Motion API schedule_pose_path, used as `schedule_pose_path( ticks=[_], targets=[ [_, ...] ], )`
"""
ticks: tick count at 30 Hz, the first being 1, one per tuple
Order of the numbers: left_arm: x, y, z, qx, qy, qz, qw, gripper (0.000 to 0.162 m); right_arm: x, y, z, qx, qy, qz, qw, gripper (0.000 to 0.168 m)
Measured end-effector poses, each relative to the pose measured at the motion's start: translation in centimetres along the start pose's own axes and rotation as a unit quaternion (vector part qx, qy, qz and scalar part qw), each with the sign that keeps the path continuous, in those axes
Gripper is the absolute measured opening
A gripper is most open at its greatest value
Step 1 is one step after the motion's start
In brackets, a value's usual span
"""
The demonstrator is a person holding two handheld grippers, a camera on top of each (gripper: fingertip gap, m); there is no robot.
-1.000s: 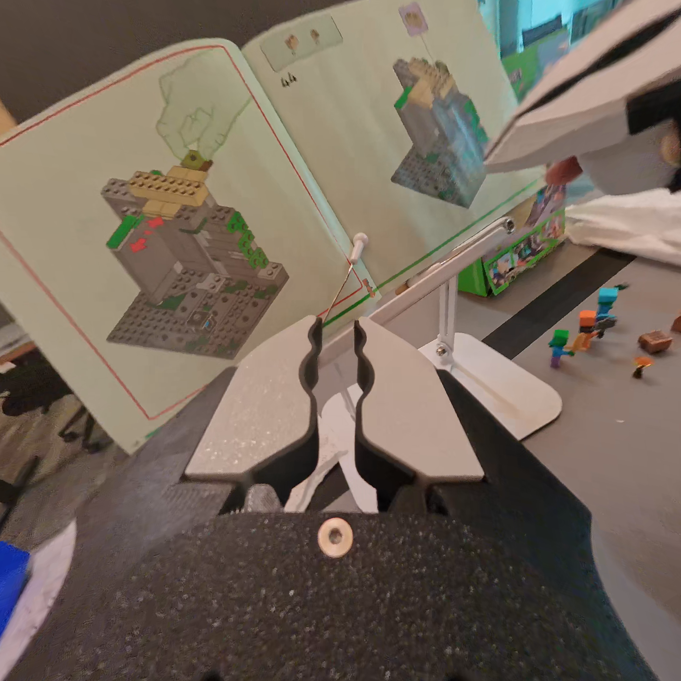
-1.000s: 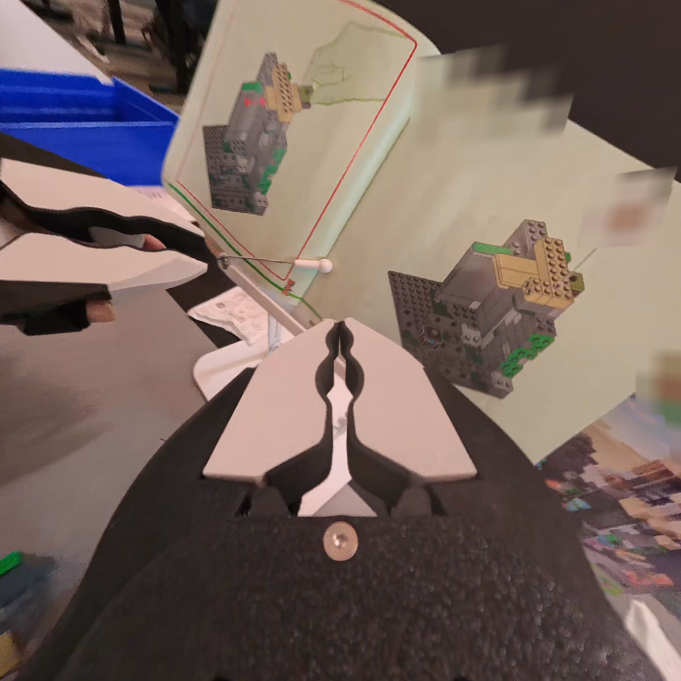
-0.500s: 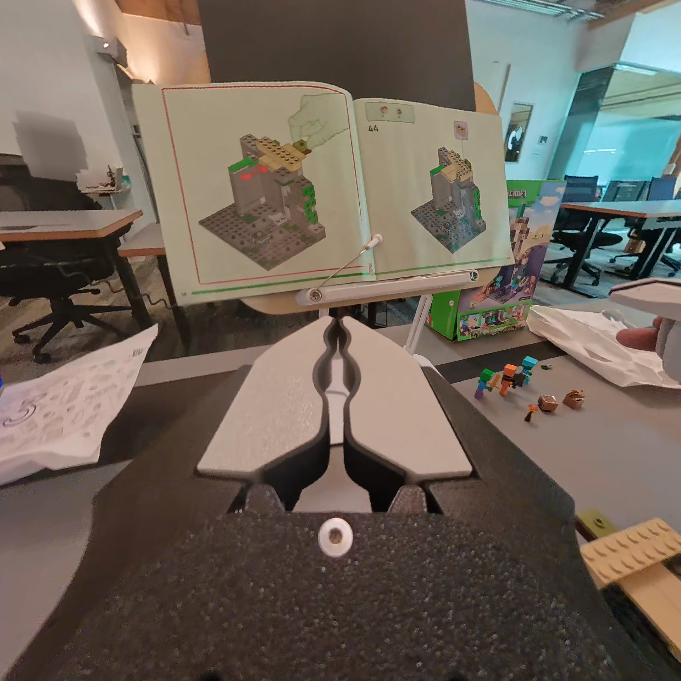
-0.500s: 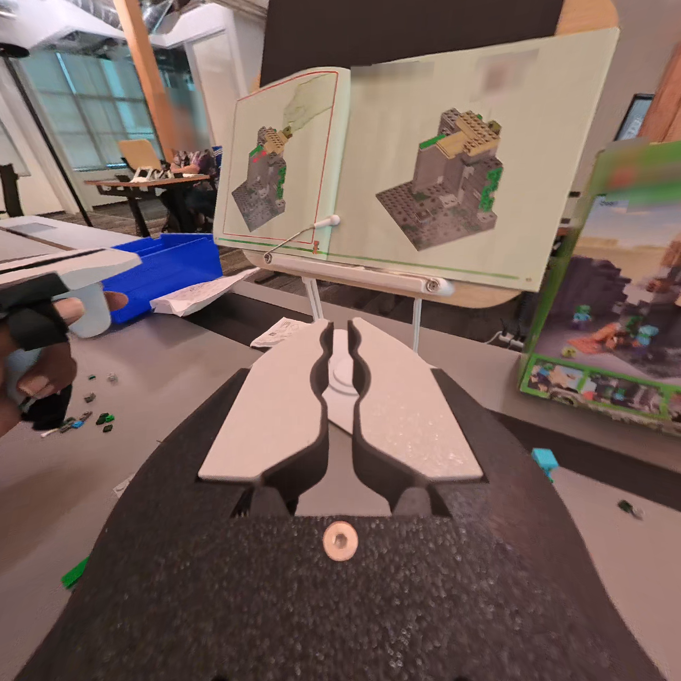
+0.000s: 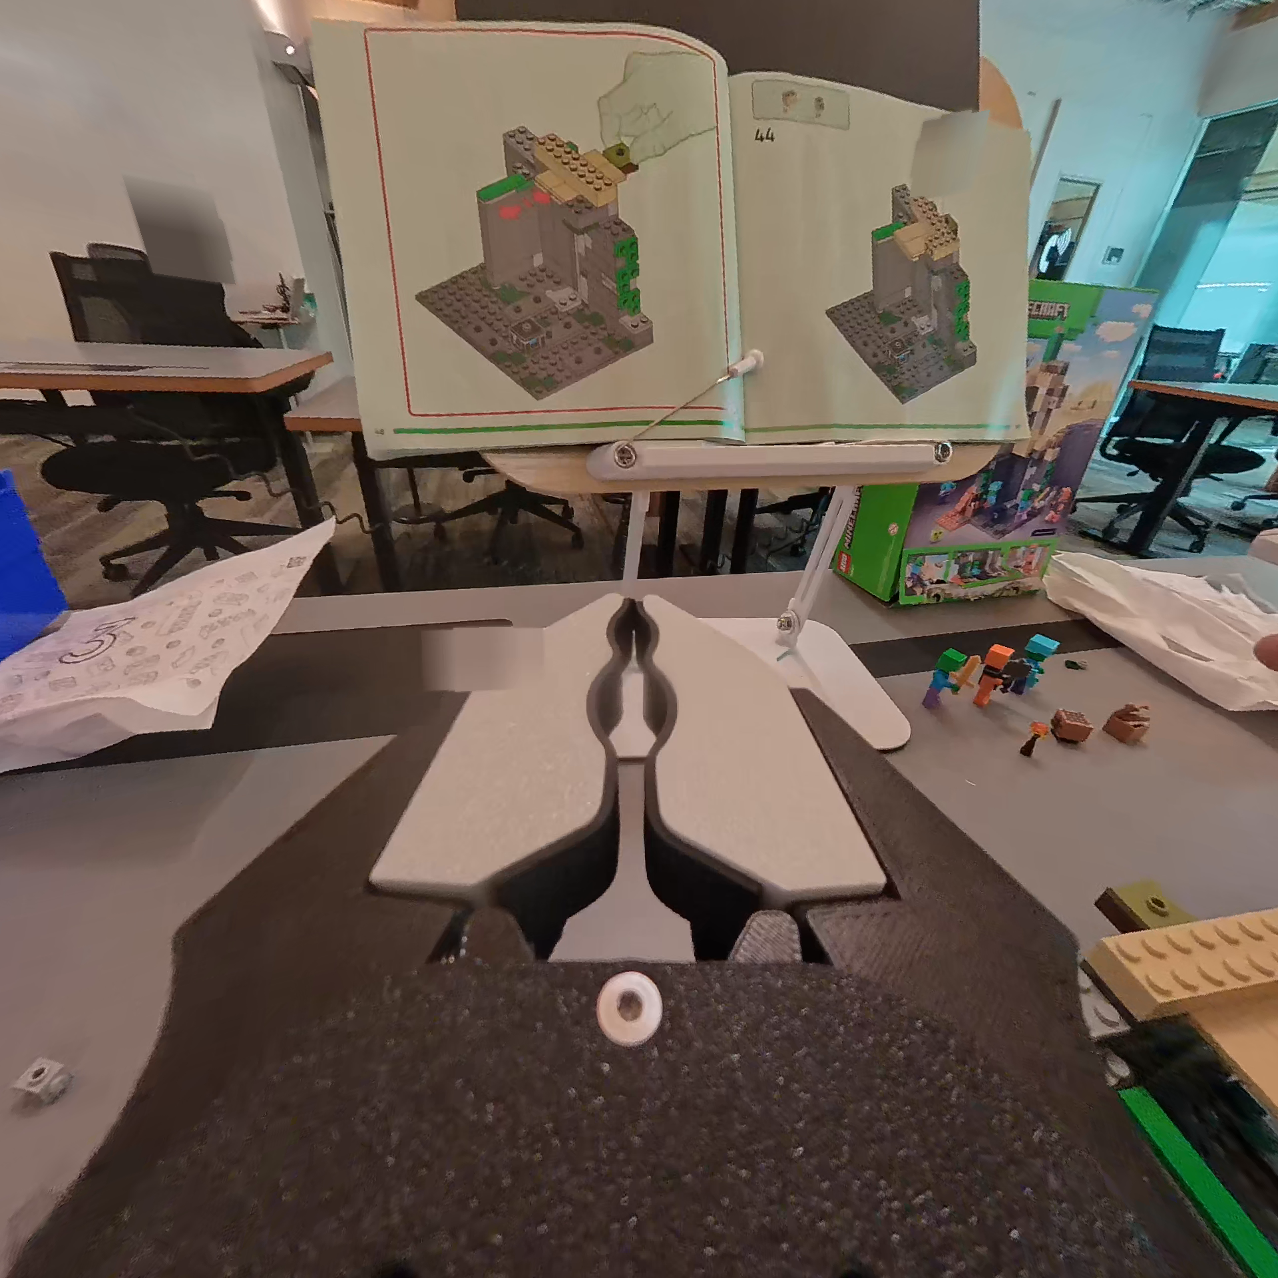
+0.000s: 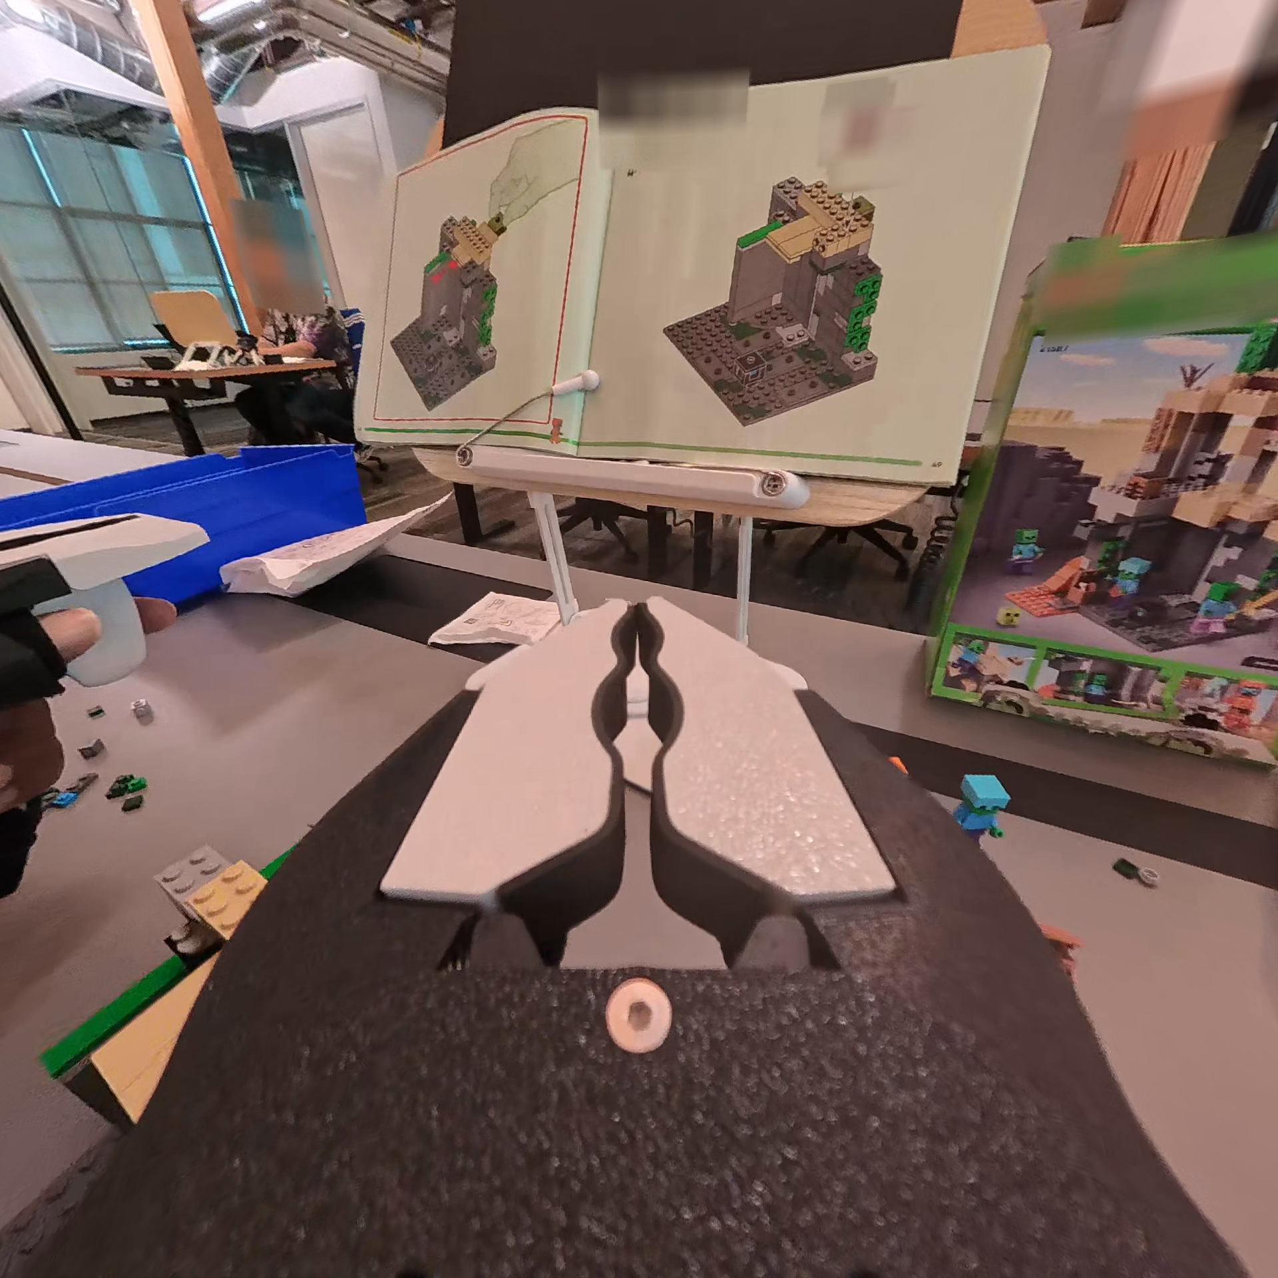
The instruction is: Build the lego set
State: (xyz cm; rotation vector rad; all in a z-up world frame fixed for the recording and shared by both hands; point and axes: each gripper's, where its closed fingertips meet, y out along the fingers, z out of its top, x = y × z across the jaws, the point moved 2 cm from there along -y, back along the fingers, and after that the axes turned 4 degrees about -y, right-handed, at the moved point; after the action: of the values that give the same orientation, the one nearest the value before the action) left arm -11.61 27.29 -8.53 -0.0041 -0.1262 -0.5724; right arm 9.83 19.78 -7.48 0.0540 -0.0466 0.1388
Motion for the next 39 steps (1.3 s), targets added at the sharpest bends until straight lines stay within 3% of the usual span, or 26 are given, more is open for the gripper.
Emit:
schedule_pose_path(
  ticks=[12, 22, 39],
  targets=[
    [0.4, -1.1, 1.4, 0.026, 0.003, -0.007, 1.000, 0.000, -1.2, -0.5, 1.2, 0.029, -0.024, 0.001, 0.999, 0.000],
    [-0.5, -0.9, 0.5, 0.014, -0.009, -0.008, 1.000, 0.000, -1.1, 0.0, -1.0, -0.002, 0.007, 0.015, 1.000, 0.002],
    [0.1, -0.9, 0.8, 0.024, -0.008, -0.015, 1.000, 0.000, -0.5, -0.5, 0.0, 0.021, -0.004, 0.011, 1.000, 0.000]
  ],
)
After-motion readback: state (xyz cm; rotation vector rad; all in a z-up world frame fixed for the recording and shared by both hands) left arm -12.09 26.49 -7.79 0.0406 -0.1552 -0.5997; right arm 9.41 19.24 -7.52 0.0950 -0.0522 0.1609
